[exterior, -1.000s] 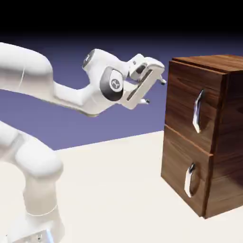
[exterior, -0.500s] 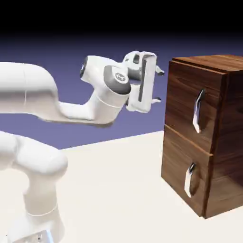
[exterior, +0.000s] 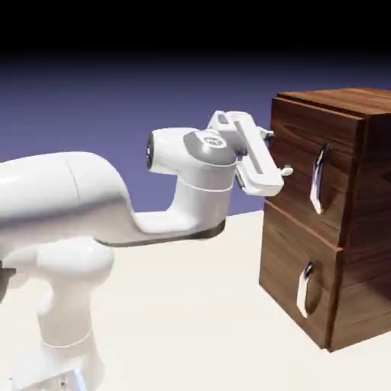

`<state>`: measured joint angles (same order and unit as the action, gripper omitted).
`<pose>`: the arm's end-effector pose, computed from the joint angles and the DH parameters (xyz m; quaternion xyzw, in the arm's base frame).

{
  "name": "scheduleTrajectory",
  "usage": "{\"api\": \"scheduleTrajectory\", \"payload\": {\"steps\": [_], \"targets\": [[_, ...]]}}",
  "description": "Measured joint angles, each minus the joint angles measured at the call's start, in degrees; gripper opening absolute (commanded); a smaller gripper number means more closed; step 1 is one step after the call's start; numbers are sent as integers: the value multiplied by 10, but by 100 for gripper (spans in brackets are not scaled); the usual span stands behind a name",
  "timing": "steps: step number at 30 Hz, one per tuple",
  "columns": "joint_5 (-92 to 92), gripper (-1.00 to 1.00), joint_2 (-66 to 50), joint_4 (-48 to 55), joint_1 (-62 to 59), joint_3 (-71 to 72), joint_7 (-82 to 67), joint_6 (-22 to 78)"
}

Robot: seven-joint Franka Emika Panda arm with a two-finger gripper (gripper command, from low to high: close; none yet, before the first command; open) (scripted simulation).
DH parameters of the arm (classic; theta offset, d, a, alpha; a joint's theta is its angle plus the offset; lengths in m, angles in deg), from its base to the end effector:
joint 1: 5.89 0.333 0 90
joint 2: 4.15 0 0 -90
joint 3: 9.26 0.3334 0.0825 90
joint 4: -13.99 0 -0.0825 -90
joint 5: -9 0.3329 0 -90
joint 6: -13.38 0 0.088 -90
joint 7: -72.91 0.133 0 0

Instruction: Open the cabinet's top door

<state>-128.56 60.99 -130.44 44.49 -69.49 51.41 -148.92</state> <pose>0.3405 -0.1192 0.5254 0.4218 0.6102 0.4023 0.5365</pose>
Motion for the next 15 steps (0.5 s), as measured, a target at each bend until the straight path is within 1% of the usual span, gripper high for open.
{"api": "scheduleTrajectory", "payload": {"steps": [11,13,15], "targets": [[-274,0,65,33,99,-120,-127,23],[-275,0,65,33,99,-120,-128,23],[-279,0,58,66,141,-136,-127,31]]}}
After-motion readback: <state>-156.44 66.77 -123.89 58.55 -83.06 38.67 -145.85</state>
